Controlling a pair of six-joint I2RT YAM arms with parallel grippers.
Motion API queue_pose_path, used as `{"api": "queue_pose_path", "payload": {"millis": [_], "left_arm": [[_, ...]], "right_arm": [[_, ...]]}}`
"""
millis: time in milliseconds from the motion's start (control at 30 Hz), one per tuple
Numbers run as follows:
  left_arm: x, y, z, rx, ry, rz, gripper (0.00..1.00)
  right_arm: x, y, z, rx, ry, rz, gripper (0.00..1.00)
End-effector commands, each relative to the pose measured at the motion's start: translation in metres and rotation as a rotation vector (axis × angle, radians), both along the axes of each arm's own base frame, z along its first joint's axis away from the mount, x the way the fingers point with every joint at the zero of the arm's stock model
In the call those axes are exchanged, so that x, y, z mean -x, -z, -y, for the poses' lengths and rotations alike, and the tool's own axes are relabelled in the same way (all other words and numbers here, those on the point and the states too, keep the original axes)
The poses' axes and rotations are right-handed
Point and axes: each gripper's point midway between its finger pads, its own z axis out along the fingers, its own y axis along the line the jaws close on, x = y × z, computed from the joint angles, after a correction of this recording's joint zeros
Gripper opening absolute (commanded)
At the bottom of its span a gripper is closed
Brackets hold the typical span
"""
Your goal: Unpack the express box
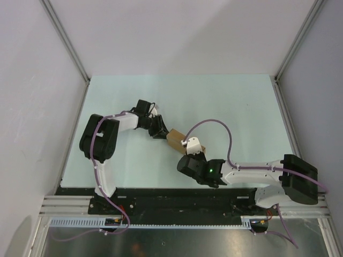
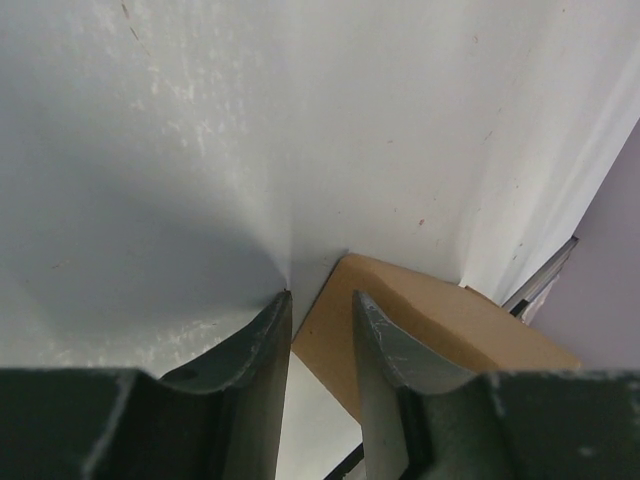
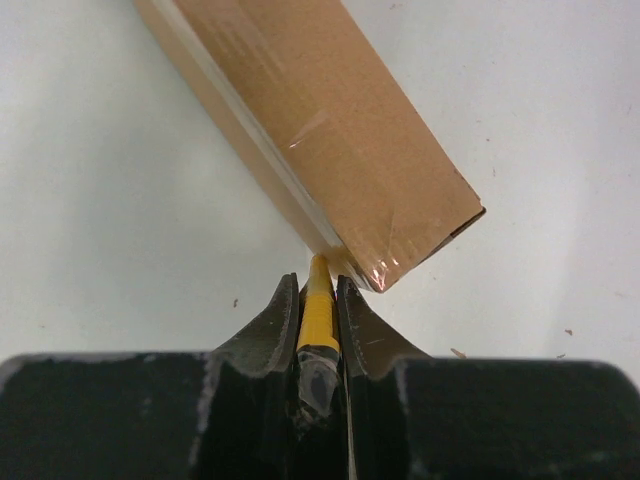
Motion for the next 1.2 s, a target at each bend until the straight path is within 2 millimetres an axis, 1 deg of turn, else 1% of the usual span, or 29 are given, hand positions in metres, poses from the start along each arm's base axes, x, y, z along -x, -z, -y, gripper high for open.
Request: {"api": "queue_pose_path", "payload": {"millis": [0,233,367,400,500,533,567,600,633,667,700,733,767,800,833,867,900,933,967,1000,1067,1100,1133,1167], "left_arm": [[0.011,-0.001,-0.002,-0.037,-0.001,-0.004,0.36],[0.013,-0.007,-0.002,-0.037,-0.001,0.010,0.36],[0.005,-0.016,-0.003,-0.040,-0.010,0.046,0.36],[0.003,-0.019,-0.003,-0.045,-0.010,0.061,0.36],[-0.009,-0.039,-0.005,-0.049,-0.023,0.133,0.38],[-0.014,-0.045,-0.008,-0.065,-0.026,0.168,0.40],[-0.019,-0.059,-0.008,-0.061,-0.030,0.212,0.41],[-0.023,-0.067,-0.009,-0.068,-0.034,0.241,0.44],[-0.027,-0.073,-0.012,-0.083,-0.036,0.277,0.50],[-0.031,-0.088,-0.013,-0.083,-0.042,0.320,0.52],[-0.035,-0.095,-0.014,-0.089,-0.041,0.350,0.54],[-0.037,-0.102,-0.014,-0.089,-0.038,0.376,0.58],[-0.042,-0.114,-0.013,-0.083,-0.033,0.414,0.60],[-0.044,-0.122,-0.012,-0.083,-0.018,0.450,0.62],[-0.045,-0.128,-0.010,-0.076,-0.002,0.471,0.66],[-0.047,-0.141,-0.004,-0.051,0.024,0.503,0.69],[-0.047,-0.147,-0.001,-0.050,0.057,0.536,0.72],[-0.045,-0.150,0.006,-0.042,0.091,0.557,0.76],[-0.045,-0.161,0.016,-0.019,0.129,0.591,0.77],[-0.046,-0.159,0.022,-0.026,0.171,0.612,0.78],[-0.040,-0.164,0.043,0.011,0.247,0.638,0.78],[-0.038,-0.163,0.050,0.015,0.281,0.650,0.79],[-0.031,-0.154,0.061,0.023,0.324,0.638,0.79],[-0.027,-0.152,0.067,0.026,0.350,0.643,0.79]], "right_arm": [[-0.006,-0.008,0.012,-0.062,0.082,0.020,0.00],[-0.012,-0.005,0.029,-0.135,0.177,0.004,0.00],[-0.011,-0.006,0.030,-0.166,0.182,-0.001,0.00],[-0.010,-0.009,0.029,-0.176,0.174,0.000,0.00],[-0.008,-0.012,0.032,-0.205,0.184,-0.008,0.00],[-0.008,-0.014,0.036,-0.219,0.193,-0.011,0.00],[-0.008,-0.015,0.038,-0.230,0.199,-0.015,0.00],[-0.009,-0.016,0.040,-0.243,0.208,-0.015,0.00],[-0.012,-0.020,0.044,-0.274,0.229,-0.011,0.00],[-0.012,-0.016,0.047,-0.278,0.233,-0.019,0.00],[-0.014,-0.016,0.048,-0.291,0.238,-0.021,0.00],[-0.019,-0.019,0.049,-0.317,0.254,-0.014,0.00],[-0.020,-0.017,0.051,-0.325,0.257,-0.017,0.00],[-0.023,-0.017,0.052,-0.330,0.265,-0.013,0.00],[-0.027,-0.018,0.053,-0.345,0.278,-0.007,0.00],[-0.029,-0.017,0.053,-0.346,0.284,-0.007,0.00],[-0.031,-0.016,0.053,-0.349,0.289,-0.004,0.00],[-0.034,-0.018,0.052,-0.360,0.288,0.002,0.00],[-0.036,-0.018,0.052,-0.360,0.293,0.004,0.00],[-0.037,-0.018,0.051,-0.368,0.295,0.003,0.00],[-0.039,-0.017,0.052,-0.380,0.311,-0.001,0.00],[-0.039,-0.015,0.053,-0.378,0.316,-0.005,0.00],[-0.040,-0.014,0.053,-0.386,0.318,-0.009,0.00],[-0.043,-0.015,0.053,-0.395,0.324,-0.009,0.00]]}}
